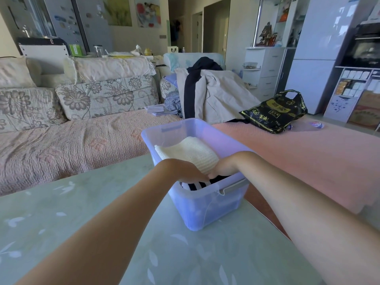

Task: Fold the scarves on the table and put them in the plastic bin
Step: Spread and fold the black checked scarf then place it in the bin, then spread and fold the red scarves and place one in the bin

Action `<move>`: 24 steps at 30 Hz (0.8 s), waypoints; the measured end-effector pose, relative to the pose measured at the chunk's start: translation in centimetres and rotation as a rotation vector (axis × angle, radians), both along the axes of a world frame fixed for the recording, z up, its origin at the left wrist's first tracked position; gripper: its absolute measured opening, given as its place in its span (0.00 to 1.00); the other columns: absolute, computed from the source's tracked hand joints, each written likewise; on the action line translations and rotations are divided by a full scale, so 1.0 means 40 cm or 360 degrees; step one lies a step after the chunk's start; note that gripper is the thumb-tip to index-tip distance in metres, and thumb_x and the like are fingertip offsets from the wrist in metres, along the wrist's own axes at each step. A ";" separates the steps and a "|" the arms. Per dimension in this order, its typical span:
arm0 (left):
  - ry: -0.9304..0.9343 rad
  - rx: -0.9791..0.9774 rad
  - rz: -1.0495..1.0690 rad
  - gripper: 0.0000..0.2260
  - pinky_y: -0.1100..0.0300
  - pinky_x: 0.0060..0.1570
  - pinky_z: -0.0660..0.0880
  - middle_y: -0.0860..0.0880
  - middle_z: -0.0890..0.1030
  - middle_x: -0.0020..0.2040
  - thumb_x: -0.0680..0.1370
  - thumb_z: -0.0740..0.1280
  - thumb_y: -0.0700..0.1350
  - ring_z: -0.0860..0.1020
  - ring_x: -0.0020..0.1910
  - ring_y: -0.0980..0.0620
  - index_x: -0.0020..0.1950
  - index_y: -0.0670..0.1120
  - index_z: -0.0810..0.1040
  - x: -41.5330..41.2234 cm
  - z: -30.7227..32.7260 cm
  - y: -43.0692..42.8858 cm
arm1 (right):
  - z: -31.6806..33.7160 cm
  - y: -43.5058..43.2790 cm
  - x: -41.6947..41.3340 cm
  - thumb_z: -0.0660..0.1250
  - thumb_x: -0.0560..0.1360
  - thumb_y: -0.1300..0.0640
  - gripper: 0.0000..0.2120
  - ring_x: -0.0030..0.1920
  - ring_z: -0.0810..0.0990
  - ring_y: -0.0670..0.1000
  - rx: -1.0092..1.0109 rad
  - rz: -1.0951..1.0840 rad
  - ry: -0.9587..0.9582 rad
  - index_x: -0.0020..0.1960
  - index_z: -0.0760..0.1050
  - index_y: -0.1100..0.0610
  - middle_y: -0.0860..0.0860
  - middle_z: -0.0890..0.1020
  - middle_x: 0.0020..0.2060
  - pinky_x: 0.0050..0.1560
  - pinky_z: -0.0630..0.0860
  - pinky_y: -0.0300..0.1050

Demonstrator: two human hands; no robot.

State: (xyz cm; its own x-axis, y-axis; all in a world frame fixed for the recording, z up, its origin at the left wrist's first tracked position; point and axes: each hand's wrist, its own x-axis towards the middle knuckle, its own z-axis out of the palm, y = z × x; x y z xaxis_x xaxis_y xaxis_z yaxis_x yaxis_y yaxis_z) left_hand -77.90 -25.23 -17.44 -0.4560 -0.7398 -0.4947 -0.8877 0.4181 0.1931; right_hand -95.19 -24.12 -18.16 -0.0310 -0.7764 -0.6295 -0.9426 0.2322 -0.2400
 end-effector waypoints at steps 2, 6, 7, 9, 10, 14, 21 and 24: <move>-0.0014 -0.0040 -0.0026 0.20 0.61 0.49 0.72 0.55 0.83 0.47 0.77 0.53 0.68 0.80 0.49 0.54 0.48 0.59 0.81 -0.002 -0.004 0.000 | 0.006 0.010 0.009 0.61 0.80 0.42 0.17 0.61 0.78 0.53 -0.0095 0.0031 0.0047 0.55 0.83 0.50 0.46 0.81 0.58 0.61 0.71 0.49; 0.0093 -0.0249 -0.0023 0.25 0.55 0.51 0.73 0.49 0.81 0.56 0.80 0.52 0.63 0.79 0.54 0.49 0.59 0.49 0.80 0.003 0.005 0.015 | 0.018 0.011 0.015 0.58 0.76 0.32 0.31 0.66 0.73 0.55 -0.0403 -0.0029 0.0036 0.70 0.72 0.52 0.48 0.73 0.68 0.64 0.67 0.49; 0.0197 -0.0323 0.0020 0.23 0.53 0.55 0.74 0.48 0.80 0.58 0.80 0.54 0.61 0.78 0.56 0.48 0.61 0.49 0.79 0.005 0.014 0.021 | 0.024 0.013 0.015 0.57 0.74 0.30 0.33 0.64 0.74 0.55 -0.0484 -0.0042 -0.0025 0.68 0.73 0.52 0.48 0.74 0.67 0.62 0.69 0.49; 0.0491 -0.0472 0.0129 0.17 0.52 0.58 0.74 0.49 0.81 0.58 0.81 0.58 0.57 0.78 0.55 0.48 0.61 0.49 0.80 0.015 0.028 0.030 | 0.040 0.014 0.009 0.56 0.72 0.32 0.31 0.58 0.77 0.54 -0.0638 -0.0086 -0.0191 0.63 0.76 0.51 0.50 0.79 0.61 0.60 0.72 0.49; 0.0666 -0.0520 0.0188 0.16 0.53 0.58 0.75 0.50 0.81 0.58 0.81 0.59 0.55 0.78 0.54 0.49 0.60 0.50 0.80 0.025 0.036 0.037 | 0.053 0.023 0.011 0.57 0.75 0.35 0.26 0.57 0.78 0.53 -0.0703 -0.0107 -0.0285 0.61 0.78 0.50 0.49 0.81 0.58 0.61 0.72 0.48; 0.1093 -0.0551 0.0376 0.11 0.58 0.47 0.76 0.54 0.80 0.52 0.79 0.63 0.53 0.79 0.50 0.51 0.59 0.54 0.80 0.105 0.086 0.073 | 0.125 0.072 0.045 0.59 0.80 0.44 0.15 0.52 0.82 0.52 -0.0930 -0.0119 -0.0527 0.56 0.81 0.50 0.47 0.83 0.50 0.59 0.75 0.47; 0.1289 -0.0625 0.0588 0.06 0.61 0.35 0.72 0.52 0.82 0.40 0.75 0.64 0.53 0.78 0.38 0.52 0.44 0.56 0.80 0.356 0.171 0.180 | 0.247 0.189 0.306 0.60 0.81 0.49 0.14 0.37 0.79 0.49 -0.1070 0.0028 -0.0735 0.55 0.81 0.55 0.49 0.83 0.45 0.38 0.71 0.43; 0.1294 -0.0707 0.0740 0.05 0.62 0.33 0.72 0.51 0.83 0.41 0.77 0.65 0.49 0.78 0.36 0.51 0.45 0.52 0.81 0.517 0.176 0.239 | 0.244 0.227 0.484 0.61 0.80 0.51 0.14 0.35 0.79 0.50 -0.1053 0.0130 -0.0771 0.53 0.80 0.59 0.52 0.84 0.46 0.34 0.70 0.39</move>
